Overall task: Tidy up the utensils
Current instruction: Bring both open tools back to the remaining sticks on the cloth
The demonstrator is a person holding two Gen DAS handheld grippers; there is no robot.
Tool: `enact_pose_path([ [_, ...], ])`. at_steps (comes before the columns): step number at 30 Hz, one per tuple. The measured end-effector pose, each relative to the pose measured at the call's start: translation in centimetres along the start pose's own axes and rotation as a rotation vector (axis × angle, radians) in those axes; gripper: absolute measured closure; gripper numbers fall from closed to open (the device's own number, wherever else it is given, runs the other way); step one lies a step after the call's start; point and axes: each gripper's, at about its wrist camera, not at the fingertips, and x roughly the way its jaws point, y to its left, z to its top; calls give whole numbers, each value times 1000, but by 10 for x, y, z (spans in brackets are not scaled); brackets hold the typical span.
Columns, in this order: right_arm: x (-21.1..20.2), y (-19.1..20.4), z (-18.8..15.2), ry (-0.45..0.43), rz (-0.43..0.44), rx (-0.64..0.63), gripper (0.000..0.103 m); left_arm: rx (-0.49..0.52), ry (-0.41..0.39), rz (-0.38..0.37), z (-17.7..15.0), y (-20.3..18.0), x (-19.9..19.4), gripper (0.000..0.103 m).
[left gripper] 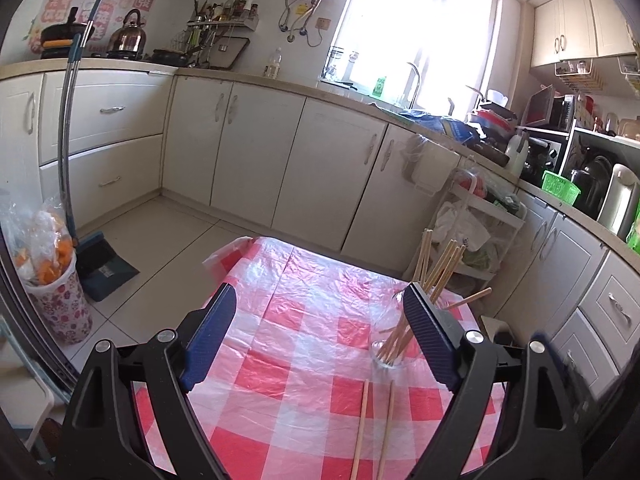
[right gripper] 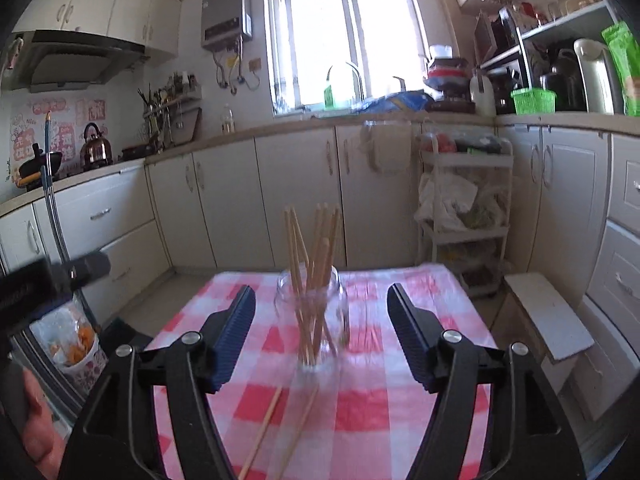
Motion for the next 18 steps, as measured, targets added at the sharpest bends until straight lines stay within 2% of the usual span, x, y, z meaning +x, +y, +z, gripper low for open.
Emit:
enact_pose_path([
  [3,-9,-6,-25,82,0,39,37,9,-13,12,-4,-2,-6,19],
  [10,-12,-4,-44,189,20,66,38,35,-19,42,-8,-5,-10,15],
  [14,0,0,-56,257,39,71,53,32,-12,62,-7,0,-8,15],
  [16,8,1,-62,293,40,73,56,14,-7,66,-6,4,-7,14],
  [18,17,1,-67,324,42,81,63,5,1,65,-5,8,-5,14],
])
